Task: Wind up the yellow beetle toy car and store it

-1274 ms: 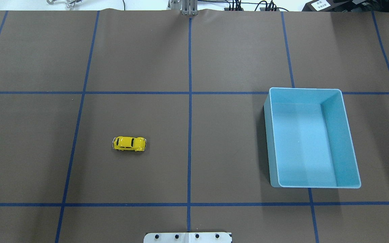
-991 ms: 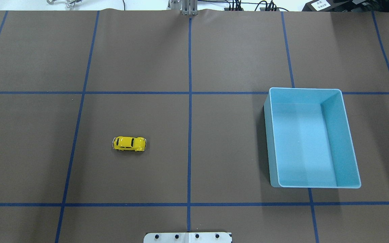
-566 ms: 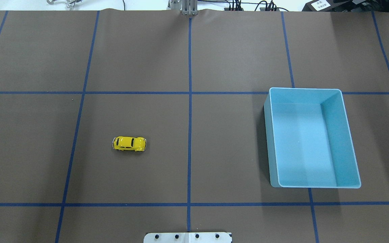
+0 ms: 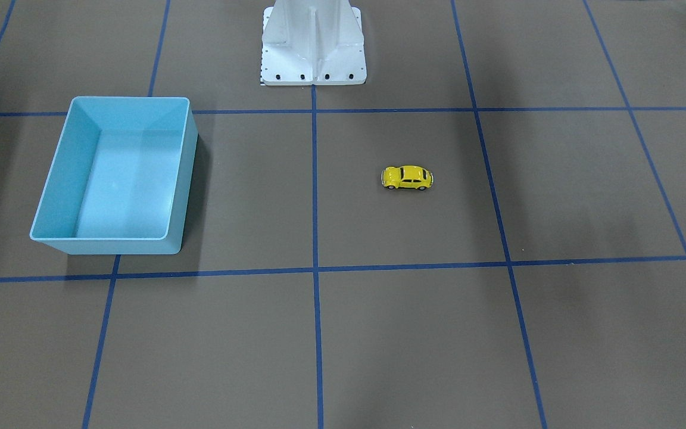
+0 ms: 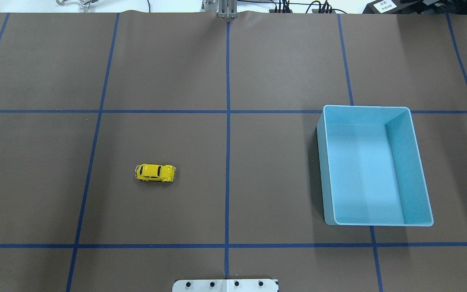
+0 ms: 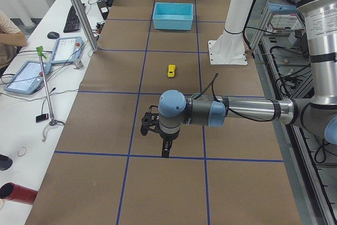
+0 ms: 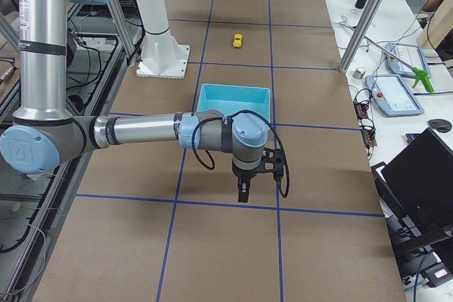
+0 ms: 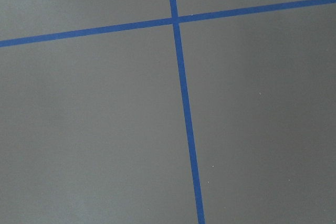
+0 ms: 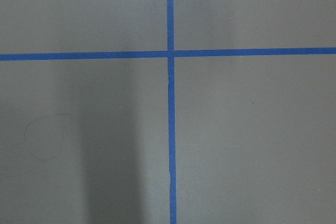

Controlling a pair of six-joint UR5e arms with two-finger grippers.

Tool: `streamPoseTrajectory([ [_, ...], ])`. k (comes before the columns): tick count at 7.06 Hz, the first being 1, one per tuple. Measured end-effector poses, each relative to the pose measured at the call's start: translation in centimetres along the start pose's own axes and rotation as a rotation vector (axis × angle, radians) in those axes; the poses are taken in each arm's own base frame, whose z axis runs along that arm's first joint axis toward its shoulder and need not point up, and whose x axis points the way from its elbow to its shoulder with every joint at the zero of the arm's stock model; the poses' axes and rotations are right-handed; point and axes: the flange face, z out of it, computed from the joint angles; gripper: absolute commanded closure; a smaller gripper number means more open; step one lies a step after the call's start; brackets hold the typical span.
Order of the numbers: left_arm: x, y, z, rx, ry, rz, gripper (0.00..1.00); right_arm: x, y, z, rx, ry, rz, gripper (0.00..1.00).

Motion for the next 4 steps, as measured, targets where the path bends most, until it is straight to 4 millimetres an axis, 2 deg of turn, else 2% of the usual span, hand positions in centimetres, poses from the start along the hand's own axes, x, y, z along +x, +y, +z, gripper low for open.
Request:
streamPoseTrajectory([
  [2,-0.3,0.6,0.3,-0.007,0.006,-0.007,0.0,0.1,0.1,0.1,-0.002,0.0,-0.003,0.0],
  [4,-1.3,1.2,1.5,-0.03,0.037,-0.037,0.0,0.1,0.2,0.1,-0.003,0.001,0.0,0.0],
])
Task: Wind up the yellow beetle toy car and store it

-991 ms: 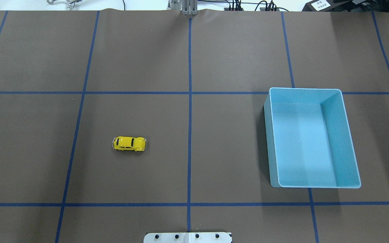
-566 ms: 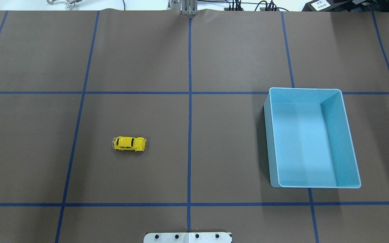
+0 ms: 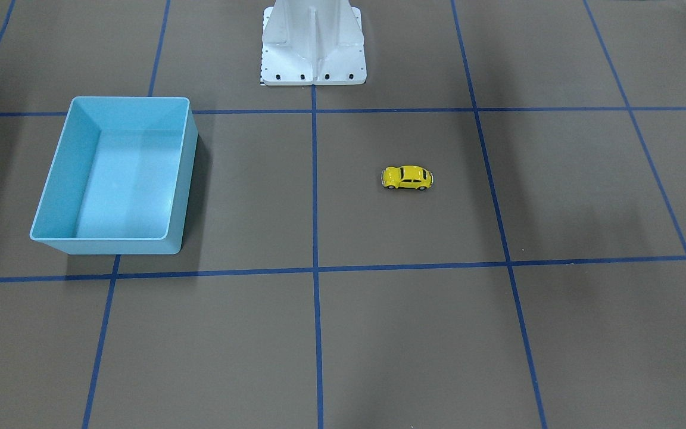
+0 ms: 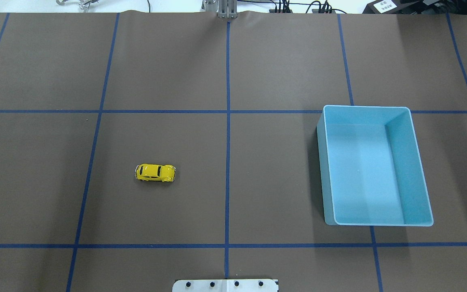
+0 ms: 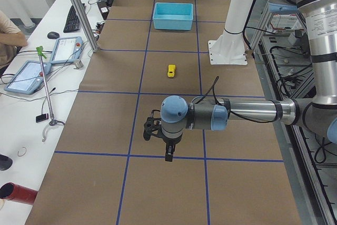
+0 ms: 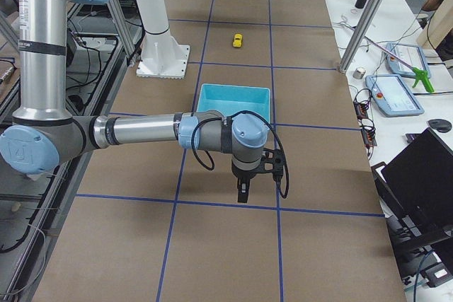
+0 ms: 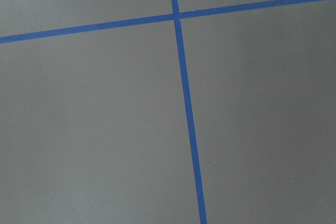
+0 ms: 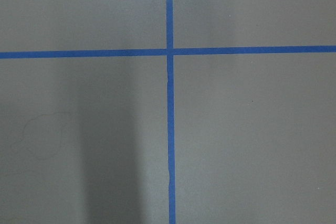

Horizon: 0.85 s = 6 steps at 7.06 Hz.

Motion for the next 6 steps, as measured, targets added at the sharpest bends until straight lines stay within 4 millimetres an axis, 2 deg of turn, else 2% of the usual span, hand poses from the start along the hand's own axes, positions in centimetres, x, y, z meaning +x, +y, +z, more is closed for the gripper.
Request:
streamPoseTrajectory([
  [1,-0.3,0.0,0.6,-0.004,0.026,-0.006,0.0,0.0,0.0,0.0,0.0,0.0,0.001,0.0],
  [3,0.7,-0.4,0.0,0.02,0.049,0.026,0.0,0.0,0.0,0.0,0.0,-0.001,-0.004,0.0],
  [5,2.8,-1.2,-1.3,0.062,0.05,0.095,0.0,0.2,0.0,0.2,-0.004,0.0,-0.001,0.0],
  [6,4.8,-1.9,-0.8,0.057,0.056,0.157,0.0,0.2,0.0,0.2,-0.005,0.0,0.0,0.0],
])
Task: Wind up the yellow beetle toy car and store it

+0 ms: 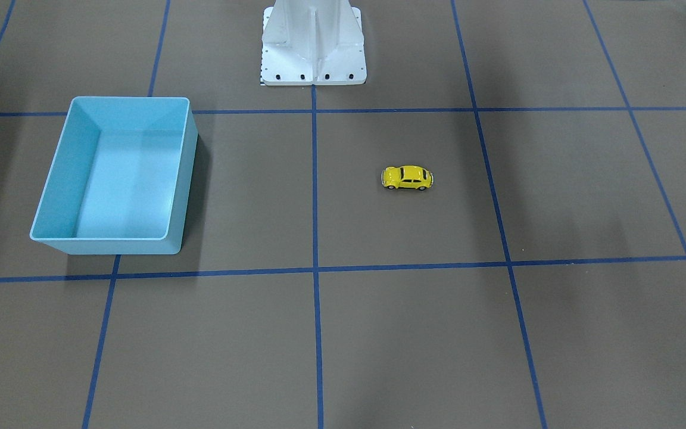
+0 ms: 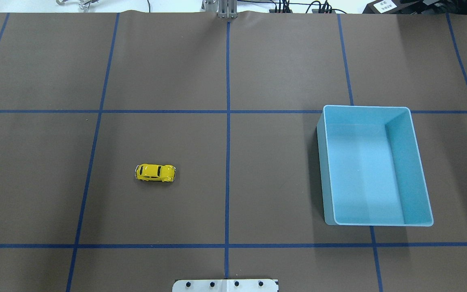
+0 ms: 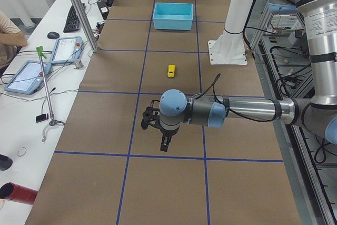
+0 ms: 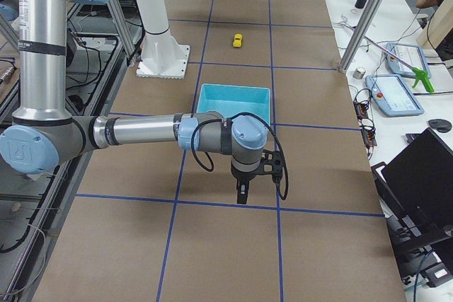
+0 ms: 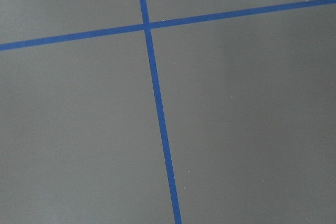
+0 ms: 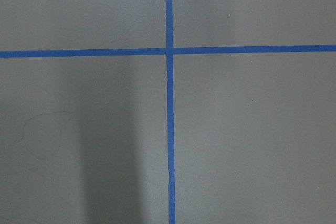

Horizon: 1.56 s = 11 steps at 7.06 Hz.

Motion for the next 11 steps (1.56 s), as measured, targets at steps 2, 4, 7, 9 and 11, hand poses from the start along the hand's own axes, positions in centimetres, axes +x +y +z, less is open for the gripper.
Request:
streamPoseTrajectory([
  [2,7.6,-2.4,1.4,-0.034,0.02,0.193,0.0,0.1,0.0,0.1,-0.002,0.0,0.003,0.0],
  [4,18.7,-4.5,2.8,-0.054,-0.026,0.464,0.0,0.2,0.0,0.2,-0.004,-0.001,0.007,0.0],
  [7,31.3,-6.7,6.7,-0.082,-0.1,0.734,0.0,0.2,-0.1,0.2,-0.005,-0.002,0.01,0.0],
  [9,37.1,-6.7,8.3,-0.084,-0.175,0.853,0.0,0.2,-0.1,0.2,-0.005,-0.002,0.01,0.0],
  [11,41.3,-7.1,9.5,-0.11,-0.253,0.916,0.0,0.2,-0.1,0.2,-0.005,-0.002,0.011,0.0],
])
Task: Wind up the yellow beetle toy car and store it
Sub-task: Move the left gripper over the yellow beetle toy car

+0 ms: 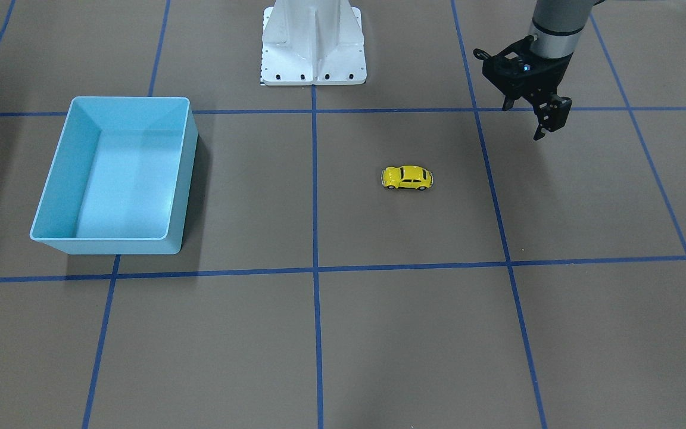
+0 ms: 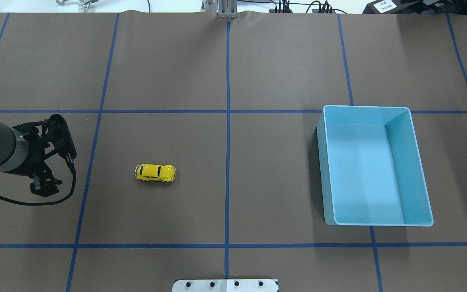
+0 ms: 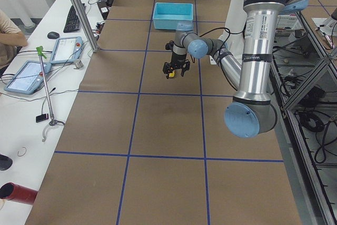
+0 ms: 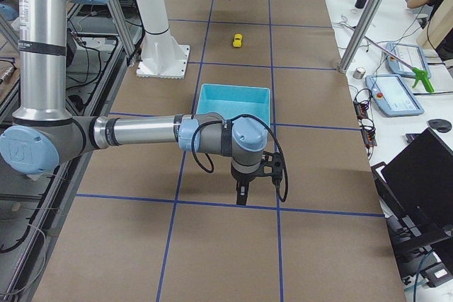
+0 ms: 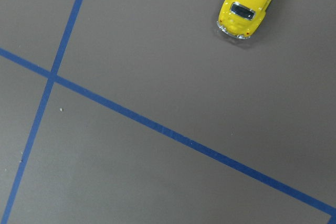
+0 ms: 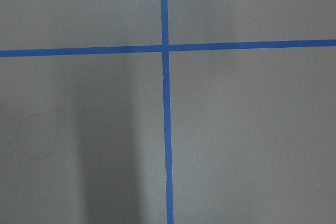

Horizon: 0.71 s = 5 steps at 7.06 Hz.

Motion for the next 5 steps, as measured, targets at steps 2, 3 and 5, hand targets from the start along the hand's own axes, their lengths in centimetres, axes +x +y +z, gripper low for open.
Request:
streamPoseTrajectory([
  [2,0.5,-3.1,-0.3,-0.099,-0.004,-0.002,0.0,0.0,0.0,0.0,0.001,0.0,0.0,0.0],
  [3,0.8,-4.9,-0.6,-0.143,0.004,0.012,0.0,0.0,0.0,0.0,0.001,0.0,0.0,0.0],
  [5,1.2,-10.5,0.4,-0.193,0.032,0.178,0.02,0.0,0.0,0.0,0.0,0.0,0.002,0.0],
])
